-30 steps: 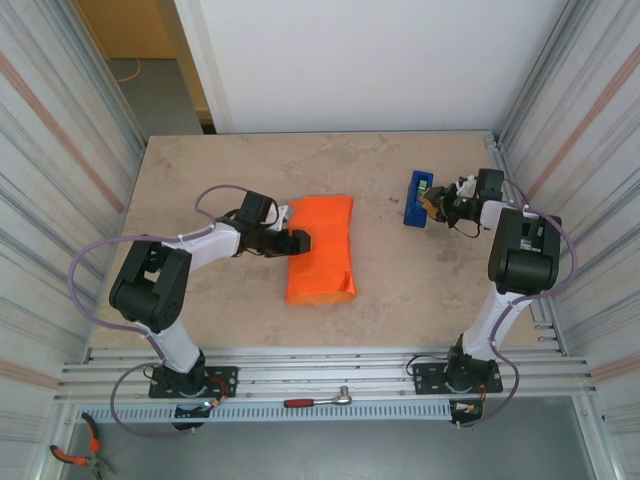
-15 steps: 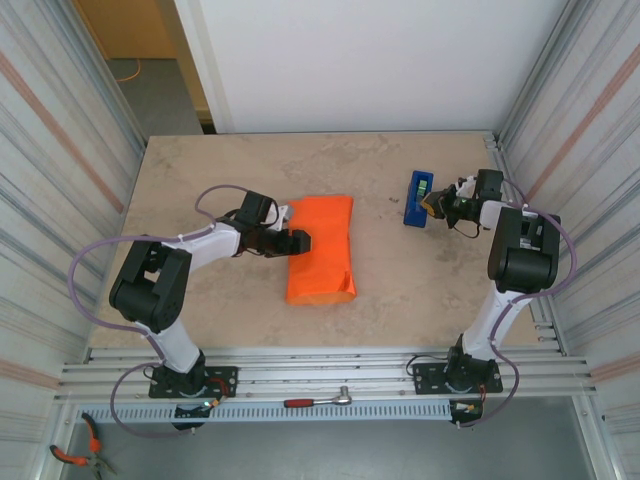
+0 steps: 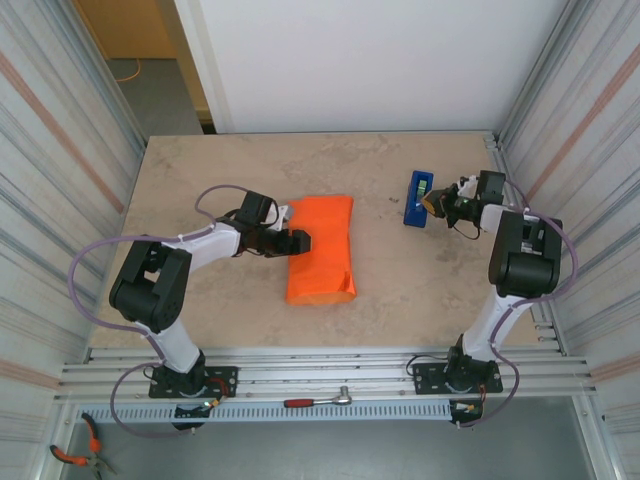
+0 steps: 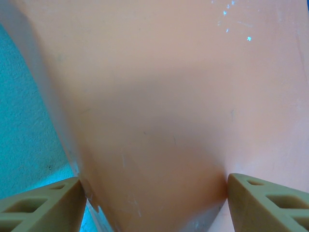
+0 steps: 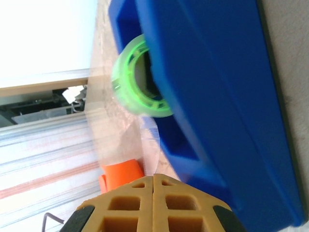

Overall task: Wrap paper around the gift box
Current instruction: Tear off the tape with the cutter.

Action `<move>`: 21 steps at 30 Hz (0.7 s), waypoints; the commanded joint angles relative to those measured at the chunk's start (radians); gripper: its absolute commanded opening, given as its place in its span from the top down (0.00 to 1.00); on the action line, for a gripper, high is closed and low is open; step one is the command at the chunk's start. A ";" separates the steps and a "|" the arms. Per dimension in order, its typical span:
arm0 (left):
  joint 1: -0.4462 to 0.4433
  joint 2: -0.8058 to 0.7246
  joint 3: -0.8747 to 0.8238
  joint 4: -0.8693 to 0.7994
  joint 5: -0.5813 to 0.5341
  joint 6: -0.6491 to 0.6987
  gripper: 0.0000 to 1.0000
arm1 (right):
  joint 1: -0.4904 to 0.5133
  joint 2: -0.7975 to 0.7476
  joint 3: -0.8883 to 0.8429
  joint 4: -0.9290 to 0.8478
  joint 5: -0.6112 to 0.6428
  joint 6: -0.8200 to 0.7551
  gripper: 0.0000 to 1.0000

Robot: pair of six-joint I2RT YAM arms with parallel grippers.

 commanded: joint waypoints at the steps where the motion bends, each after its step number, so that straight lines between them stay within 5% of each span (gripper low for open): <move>1: -0.020 0.052 -0.023 -0.101 -0.099 0.046 0.26 | 0.008 -0.074 -0.025 0.045 -0.062 0.053 1.00; 21: -0.020 0.048 -0.023 -0.101 -0.101 0.045 0.25 | 0.011 -0.184 -0.173 0.081 -0.043 0.089 1.00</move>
